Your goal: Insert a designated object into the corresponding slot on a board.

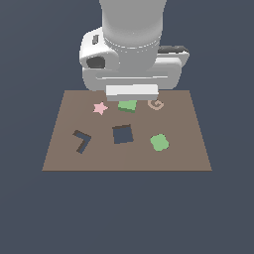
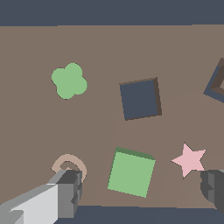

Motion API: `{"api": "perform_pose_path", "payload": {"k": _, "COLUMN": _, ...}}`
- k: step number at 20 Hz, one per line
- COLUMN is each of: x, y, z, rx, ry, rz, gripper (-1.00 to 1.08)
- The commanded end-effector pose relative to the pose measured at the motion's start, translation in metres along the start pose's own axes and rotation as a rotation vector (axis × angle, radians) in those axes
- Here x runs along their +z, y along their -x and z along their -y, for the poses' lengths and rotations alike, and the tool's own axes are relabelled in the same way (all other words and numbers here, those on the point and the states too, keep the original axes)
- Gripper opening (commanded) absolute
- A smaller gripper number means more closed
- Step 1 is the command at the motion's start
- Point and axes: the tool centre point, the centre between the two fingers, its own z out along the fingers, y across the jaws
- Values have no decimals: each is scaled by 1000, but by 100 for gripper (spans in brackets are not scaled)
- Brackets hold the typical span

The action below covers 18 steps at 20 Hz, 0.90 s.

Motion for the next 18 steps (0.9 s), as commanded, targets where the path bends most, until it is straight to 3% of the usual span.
{"api": "perform_pose_path", "payload": {"k": 1, "x": 0, "y": 0, "z": 0, "rx": 0, "ry": 0, "rz": 0, "gripper": 100}}
{"api": "perform_pose_path", "payload": {"k": 10, "x": 13, "y": 8, "z": -2, "rx": 34, "ry": 2, "rz": -10, "gripper": 100}}
{"api": "perform_pose_path", "payload": {"k": 18, "x": 48, "y": 28, "z": -6, "rx": 120, "ry": 6, "rz": -34, "gripper": 100}}
